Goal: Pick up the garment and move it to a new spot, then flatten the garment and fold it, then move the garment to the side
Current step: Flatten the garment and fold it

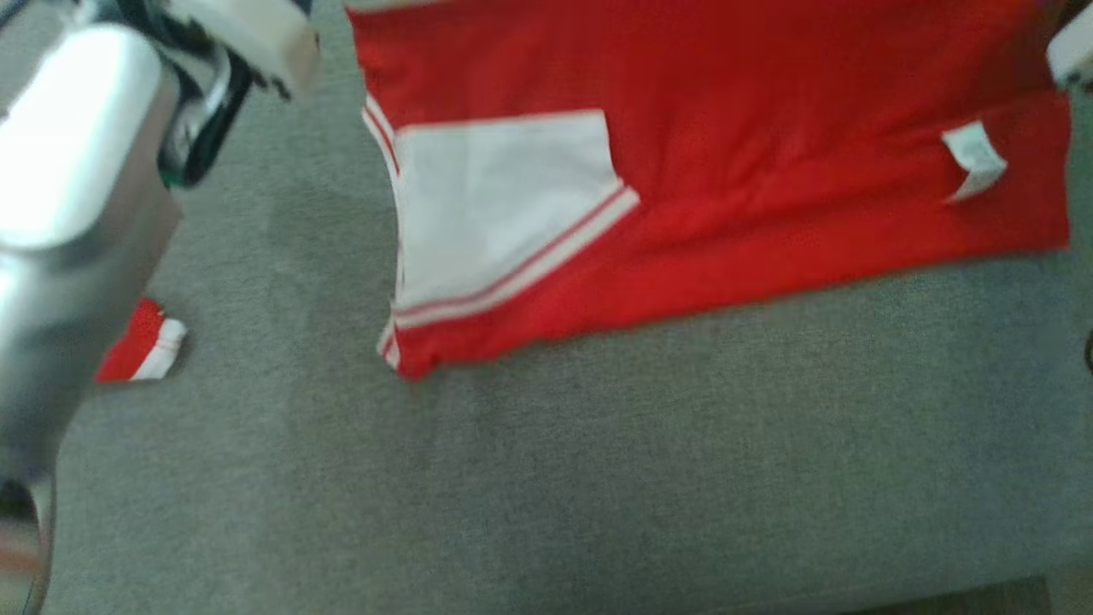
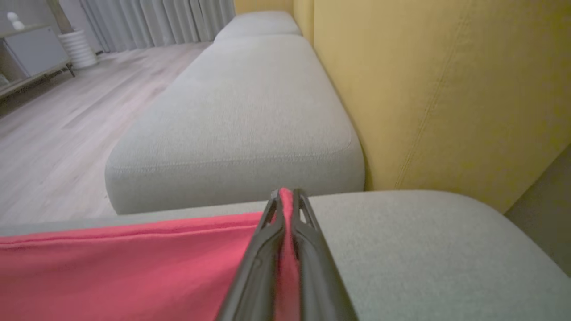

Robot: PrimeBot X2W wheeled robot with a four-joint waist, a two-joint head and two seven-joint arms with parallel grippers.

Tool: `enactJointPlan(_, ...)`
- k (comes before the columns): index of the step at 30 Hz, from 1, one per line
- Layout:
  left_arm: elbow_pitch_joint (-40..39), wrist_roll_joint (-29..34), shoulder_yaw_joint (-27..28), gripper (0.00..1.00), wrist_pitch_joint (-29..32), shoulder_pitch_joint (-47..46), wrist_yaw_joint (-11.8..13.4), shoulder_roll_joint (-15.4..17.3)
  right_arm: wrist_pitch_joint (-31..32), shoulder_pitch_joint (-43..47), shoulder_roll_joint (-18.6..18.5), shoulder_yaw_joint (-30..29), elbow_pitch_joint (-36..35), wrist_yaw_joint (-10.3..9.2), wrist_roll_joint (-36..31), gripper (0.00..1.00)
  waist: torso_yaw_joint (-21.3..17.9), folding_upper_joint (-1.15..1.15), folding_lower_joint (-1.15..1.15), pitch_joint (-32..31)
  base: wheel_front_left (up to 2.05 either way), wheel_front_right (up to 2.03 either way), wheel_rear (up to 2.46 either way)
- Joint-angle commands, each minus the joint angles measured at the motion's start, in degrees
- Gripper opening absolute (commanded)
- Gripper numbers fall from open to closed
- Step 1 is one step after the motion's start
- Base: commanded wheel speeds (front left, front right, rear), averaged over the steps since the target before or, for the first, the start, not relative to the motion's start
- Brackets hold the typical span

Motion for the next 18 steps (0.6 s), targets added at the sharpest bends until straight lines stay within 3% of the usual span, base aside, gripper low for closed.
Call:
enactJointPlan(1, -0.27, 0.77, 2.41, 0.0, -0.74, -3.85, -0.23, 1.61, -1.21, -1.97, -0.13, -0.3, -1.76, -0.05, 0.03, 0.0, -0.69, 0.0, -0.01, 0.74, 0.0, 0.0, 0.0)
enactJointPlan(9, 9.3, 2.82, 0.97, 0.0, -6.24, -7.11, -1.18, -1.91, -5.99, -3.45, 0.92, 0.77, 1.05, -0.05, 0.35, 0.0, -0.31, 0.0, -0.01, 0.22, 0.0, 0.0, 0.0)
enactJointPlan(18, 12.65, 2.74, -3.04, 0.0, -8.81, -1.76, -4.27, -3.39, -6.75, 3.97, -4.66, 5.55, 2.95, -0.05, 4.61, 0.0, 3.05, 0.0, -0.01, -3.04, 0.0, 0.0, 0.0)
